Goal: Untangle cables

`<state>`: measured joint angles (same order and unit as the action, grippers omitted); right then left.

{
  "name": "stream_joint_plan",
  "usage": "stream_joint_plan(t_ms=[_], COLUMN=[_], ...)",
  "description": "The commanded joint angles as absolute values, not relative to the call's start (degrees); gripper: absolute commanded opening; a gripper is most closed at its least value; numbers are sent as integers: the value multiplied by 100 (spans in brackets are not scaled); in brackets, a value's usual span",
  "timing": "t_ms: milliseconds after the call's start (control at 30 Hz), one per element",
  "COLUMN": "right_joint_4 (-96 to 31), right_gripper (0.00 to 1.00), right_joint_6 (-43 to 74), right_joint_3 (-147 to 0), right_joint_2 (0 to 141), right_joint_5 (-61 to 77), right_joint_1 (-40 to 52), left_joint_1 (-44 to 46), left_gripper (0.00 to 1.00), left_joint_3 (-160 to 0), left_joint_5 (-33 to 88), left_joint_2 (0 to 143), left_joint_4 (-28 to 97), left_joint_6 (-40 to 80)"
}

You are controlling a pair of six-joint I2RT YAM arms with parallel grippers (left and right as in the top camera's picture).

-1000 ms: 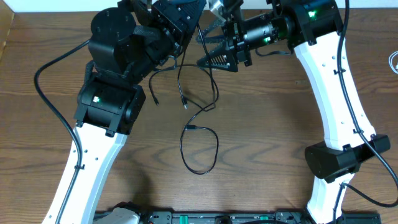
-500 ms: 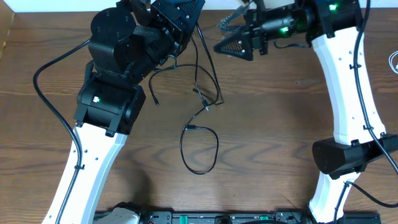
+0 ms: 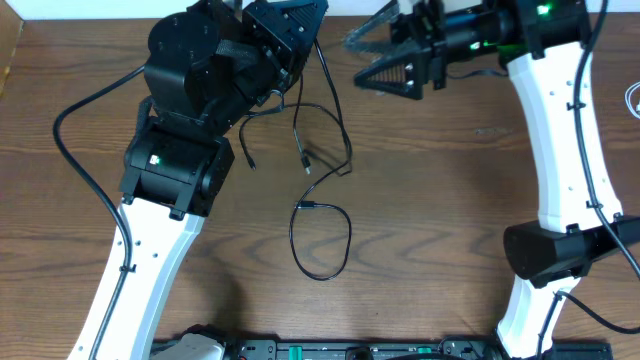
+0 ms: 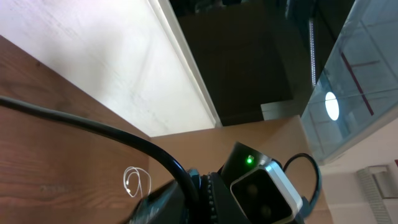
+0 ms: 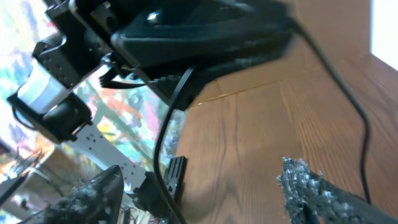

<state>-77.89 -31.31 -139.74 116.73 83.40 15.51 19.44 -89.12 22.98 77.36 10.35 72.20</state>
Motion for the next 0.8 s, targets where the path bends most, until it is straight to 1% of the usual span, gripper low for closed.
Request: stream_joint_plan(t_ms=[0,100,200,267,333,400,467,667,767], right_joint_4=[-7797,-7802,-7797,-7782,-7756,-7695,-7614,-7419,-7356], right_gripper=[62,46,38,37,23,3,1,1,1], right_joint_6=[-3201,-3183,-3177,-3177,-3173,-2985,-2663,-1664,-1127], right_joint_3=[-13972,-13972,-13972,-13972,-13972,-13972,-13972,-13972,-13972], right_joint_2=[11583,11583,11583,11583,11583,11583,11583,11579,11509], right_joint_5=[8206,7669,7282,7124,6991,6853,6573,5312,4418], right_joint_1=[1848,2069,2272,2375,2436,2447,2440,2320,2193], left_joint_1=[1925,1925,1925,1925,1925,1925,1925,1925,1925], left_gripper=[8,8,8,8,8,8,8,9,16], left_joint_3=[-8917,-8917,-8917,-8917,-8917,-8917,-8914,-8914,-8914], left_joint_5=[2244,2241,2244,2244,2246,2244,2241,1927,1693], left_joint_2=[7677,7677,7677,7679,7682,7684,7684,7684,7684], left_joint_4=[1028,1026,1026,1028,1044,1120,1264,2040,2493], left_joint_6=[7231,7231,7231,7229,7229,7229,7227,7140,6899])
